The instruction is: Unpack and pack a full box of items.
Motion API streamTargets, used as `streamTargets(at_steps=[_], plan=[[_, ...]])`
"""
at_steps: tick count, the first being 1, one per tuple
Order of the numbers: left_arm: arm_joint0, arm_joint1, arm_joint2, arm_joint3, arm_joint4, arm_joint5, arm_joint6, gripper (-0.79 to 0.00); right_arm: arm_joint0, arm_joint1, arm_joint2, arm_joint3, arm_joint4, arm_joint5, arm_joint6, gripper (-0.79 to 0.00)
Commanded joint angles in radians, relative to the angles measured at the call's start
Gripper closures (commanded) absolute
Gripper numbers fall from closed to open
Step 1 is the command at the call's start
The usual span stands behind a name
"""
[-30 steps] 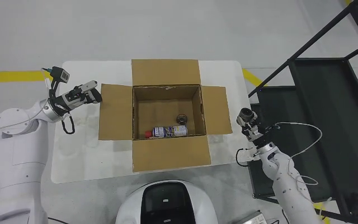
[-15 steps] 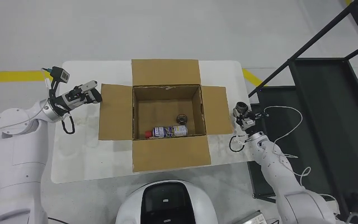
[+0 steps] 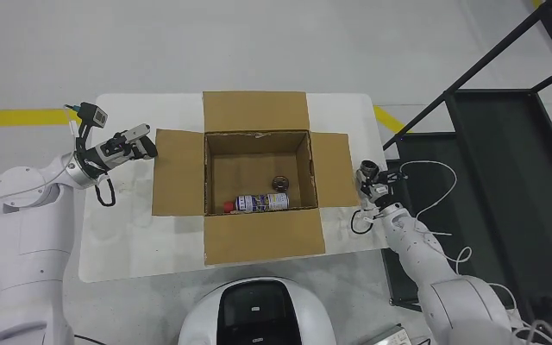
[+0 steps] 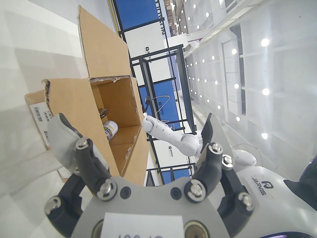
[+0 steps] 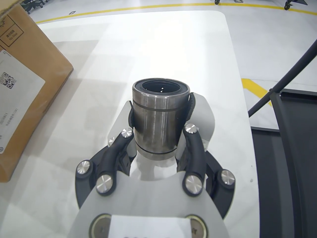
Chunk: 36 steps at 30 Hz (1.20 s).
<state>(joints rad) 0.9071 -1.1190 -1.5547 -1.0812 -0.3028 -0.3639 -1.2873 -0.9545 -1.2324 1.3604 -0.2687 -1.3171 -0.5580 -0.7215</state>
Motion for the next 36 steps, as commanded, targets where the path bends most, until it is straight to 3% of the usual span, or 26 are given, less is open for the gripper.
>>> streamTargets(at_steps=[1, 4, 7, 9, 18, 27, 32, 36], plan=[[0.000, 0.000, 0.000, 0.000, 0.000, 0.000, 0.000, -0.785, -0.001, -0.001, -0.003, 0.010, 0.005, -0.005, 0.001, -0.363], [0.000, 0.000, 0.000, 0.000, 0.000, 0.000, 0.000, -0.785, -0.009, -0.003, -0.006, 0.019, 0.014, -0.012, -0.005, -0.468], [0.000, 0.000, 0.000, 0.000, 0.000, 0.000, 0.000, -0.785, -0.019, -0.005, -0.008, 0.023, 0.024, -0.021, -0.016, -0.723], [0.000, 0.000, 0.000, 0.000, 0.000, 0.000, 0.000, -0.785, -0.027, -0.005, -0.010, 0.024, 0.027, -0.025, -0.027, -0.785], [0.000, 0.000, 0.000, 0.000, 0.000, 0.000, 0.000, -0.785, -0.081, 0.009, -0.016, -0.019, 0.015, -0.043, -0.165, -0.785], [0.000, 0.000, 0.000, 0.000, 0.000, 0.000, 0.000, -0.785, -0.162, 0.056, 0.011, -0.173, -0.042, -0.017, -0.354, -0.785], [0.000, 0.000, 0.000, 0.000, 0.000, 0.000, 0.000, -0.785, -0.236, 0.083, 0.036, -0.393, -0.072, -0.027, -0.315, -0.785], [0.000, 0.000, 0.000, 0.000, 0.000, 0.000, 0.000, -0.785, -0.351, 0.103, 0.072, -0.703, -0.071, -0.060, -0.147, -0.785]])
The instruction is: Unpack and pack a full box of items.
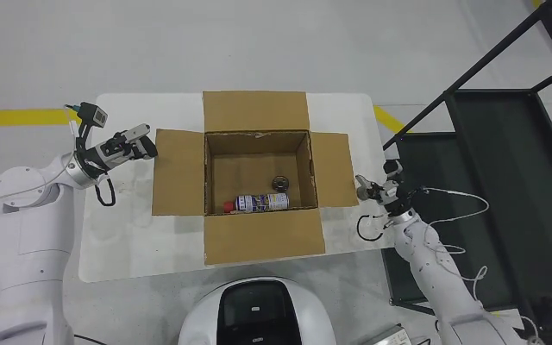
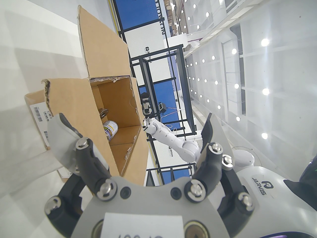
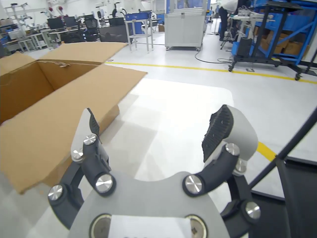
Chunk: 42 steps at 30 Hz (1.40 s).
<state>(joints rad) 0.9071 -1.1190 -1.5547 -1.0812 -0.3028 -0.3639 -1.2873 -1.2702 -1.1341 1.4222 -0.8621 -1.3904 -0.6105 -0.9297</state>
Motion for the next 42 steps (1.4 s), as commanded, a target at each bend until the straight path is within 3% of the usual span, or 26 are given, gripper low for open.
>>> streamTargets(at_steps=[1, 8, 13, 42], plan=[[0.000, 0.000, 0.000, 0.000, 0.000, 0.000, 0.000, -0.785, -0.066, 0.009, 0.020, -0.197, -0.006, 0.002, 0.112, -0.785], [0.000, 0.000, 0.000, 0.000, 0.000, 0.000, 0.000, -0.785, -0.249, 0.020, 0.038, -0.644, 0.044, -0.018, 0.456, -0.785], [0.000, 0.000, 0.000, 0.000, 0.000, 0.000, 0.000, -0.785, -0.265, 0.012, -0.020, -0.729, 0.074, 0.014, 0.604, -0.785], [0.000, 0.000, 0.000, 0.000, 0.000, 0.000, 0.000, -0.785, -0.265, 0.011, -0.028, -0.731, 0.082, 0.016, 0.613, -0.785]])
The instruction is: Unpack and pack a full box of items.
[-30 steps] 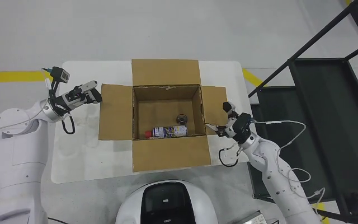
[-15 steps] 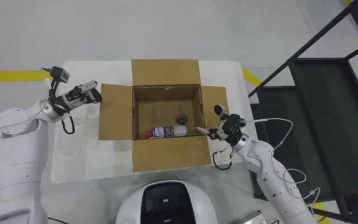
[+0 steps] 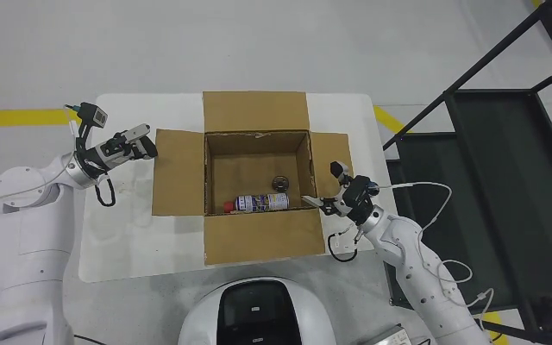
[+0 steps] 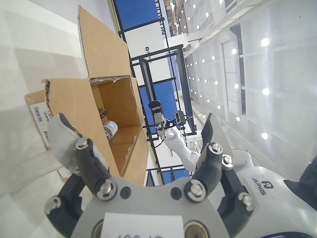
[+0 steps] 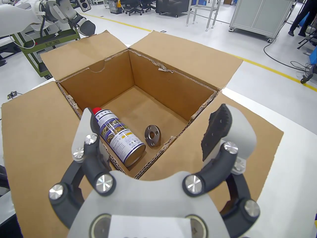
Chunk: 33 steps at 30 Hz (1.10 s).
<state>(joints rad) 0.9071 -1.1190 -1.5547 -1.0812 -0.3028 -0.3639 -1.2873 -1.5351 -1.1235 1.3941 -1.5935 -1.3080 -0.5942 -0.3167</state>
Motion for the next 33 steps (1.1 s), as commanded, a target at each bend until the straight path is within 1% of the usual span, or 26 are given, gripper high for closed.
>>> streamTargets(at_steps=[1, 9, 11, 16, 19, 20, 23, 24, 25, 27, 28, 33], plan=[[0.000, 0.000, 0.000, 0.000, 0.000, 0.000, 0.000, -0.785, 0.000, 0.000, 0.000, 0.000, 0.000, 0.000, 0.000, -0.785], [0.000, 0.000, 0.000, 0.000, 0.000, 0.000, 0.000, -0.785, 0.000, 0.000, 0.000, 0.000, 0.000, 0.000, 0.000, -0.785], [0.000, 0.000, 0.000, 0.000, 0.000, 0.000, 0.000, -0.785, 0.015, -0.001, -0.008, -0.017, 0.005, -0.004, 0.031, -0.785], [0.000, 0.000, 0.000, 0.000, 0.000, 0.000, 0.000, -0.785, 0.100, -0.003, -0.030, -0.089, 0.081, -0.026, 0.254, -0.785], [0.000, 0.000, 0.000, 0.000, 0.000, 0.000, 0.000, -0.785, 0.154, -0.007, -0.057, -0.111, 0.185, -0.028, 0.440, -0.785], [0.000, 0.000, 0.000, 0.000, 0.000, 0.000, 0.000, -0.785, 0.174, -0.009, -0.075, -0.110, 0.245, -0.032, 0.523, -0.785], [0.000, 0.000, 0.000, 0.000, 0.000, 0.000, 0.000, -0.785, 0.244, -0.014, -0.115, -0.107, 0.373, 0.001, 0.722, -0.785], [0.000, 0.000, 0.000, 0.000, 0.000, 0.000, 0.000, -0.785, 0.273, -0.015, -0.121, -0.107, 0.381, 0.026, 0.768, -0.785], [0.000, 0.000, 0.000, 0.000, 0.000, 0.000, 0.000, -0.785, 0.292, -0.017, -0.130, -0.105, 0.375, 0.073, 0.808, -0.785], [0.000, 0.000, 0.000, 0.000, 0.000, 0.000, 0.000, -0.785, 0.319, -0.022, -0.155, -0.104, 0.429, 0.103, 0.871, -0.785], [0.000, 0.000, 0.000, 0.000, 0.000, 0.000, 0.000, -0.785, 0.331, -0.023, -0.155, -0.105, 0.430, 0.126, 0.892, -0.785], [0.000, 0.000, 0.000, 0.000, 0.000, 0.000, 0.000, -0.785, 0.334, -0.023, -0.157, -0.106, 0.427, 0.132, 0.900, -0.785]])
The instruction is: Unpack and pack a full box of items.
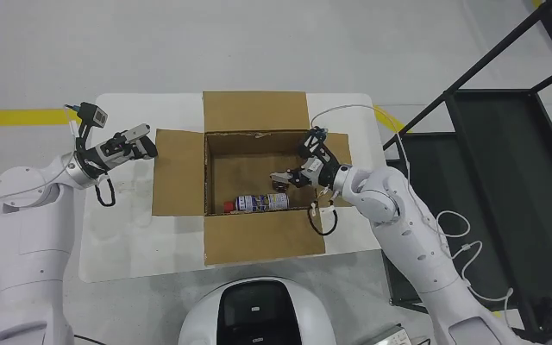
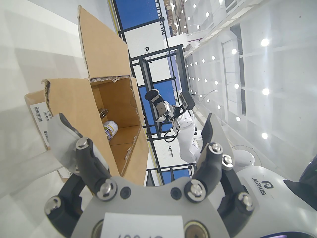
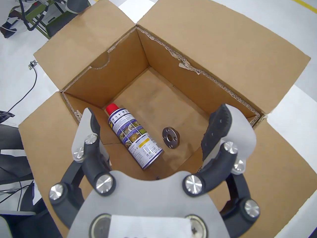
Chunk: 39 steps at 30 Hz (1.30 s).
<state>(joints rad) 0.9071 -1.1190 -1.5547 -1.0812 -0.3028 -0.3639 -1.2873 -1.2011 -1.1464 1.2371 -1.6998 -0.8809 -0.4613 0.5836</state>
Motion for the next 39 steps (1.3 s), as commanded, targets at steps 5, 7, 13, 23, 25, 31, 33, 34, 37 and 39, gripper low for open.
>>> streamTargets(at_steps=[5, 7, 13, 23, 25, 31, 33, 34, 37, 39], plan=[[0.000, 0.000, 0.000, 0.000, 0.000, 0.000, 0.000, -0.785, 0.000, 0.000, 0.000, 0.000, 0.000, -0.001, -0.001, -0.785], [0.000, 0.000, 0.000, 0.000, 0.000, 0.000, 0.000, -0.785, 0.000, 0.000, 0.000, 0.000, 0.000, -0.001, -0.001, -0.785], [0.000, 0.000, 0.000, 0.000, 0.000, 0.000, 0.000, -0.785, 0.018, -0.004, -0.021, 0.040, 0.021, 0.033, 0.028, -0.785], [0.000, 0.000, 0.000, 0.000, 0.000, 0.000, 0.000, -0.785, 0.337, -0.054, -0.263, 0.291, 0.101, -0.023, 0.345, -0.785], [0.000, 0.000, 0.000, 0.000, 0.000, 0.000, 0.000, -0.785, 0.383, -0.067, -0.301, 0.362, 0.135, -0.048, 0.369, -0.785], [0.000, 0.000, 0.000, 0.000, 0.000, 0.000, 0.000, -0.785, 0.480, -0.100, -0.392, 0.531, 0.160, -0.088, 0.374, -0.785], [0.000, 0.000, 0.000, 0.000, 0.000, 0.000, 0.000, -0.785, 0.498, -0.107, -0.403, 0.559, 0.150, -0.093, 0.336, -0.785], [0.000, 0.000, 0.000, 0.000, 0.000, 0.000, 0.000, -0.785, 0.498, -0.107, -0.403, 0.559, 0.150, -0.093, 0.336, -0.785], [0.000, 0.000, 0.000, 0.000, 0.000, 0.000, 0.000, -0.785, 0.498, -0.107, -0.403, 0.559, 0.150, -0.093, 0.336, -0.785], [0.000, 0.000, 0.000, 0.000, 0.000, 0.000, 0.000, -0.785, 0.498, -0.107, -0.403, 0.559, 0.150, -0.093, 0.336, -0.785]])
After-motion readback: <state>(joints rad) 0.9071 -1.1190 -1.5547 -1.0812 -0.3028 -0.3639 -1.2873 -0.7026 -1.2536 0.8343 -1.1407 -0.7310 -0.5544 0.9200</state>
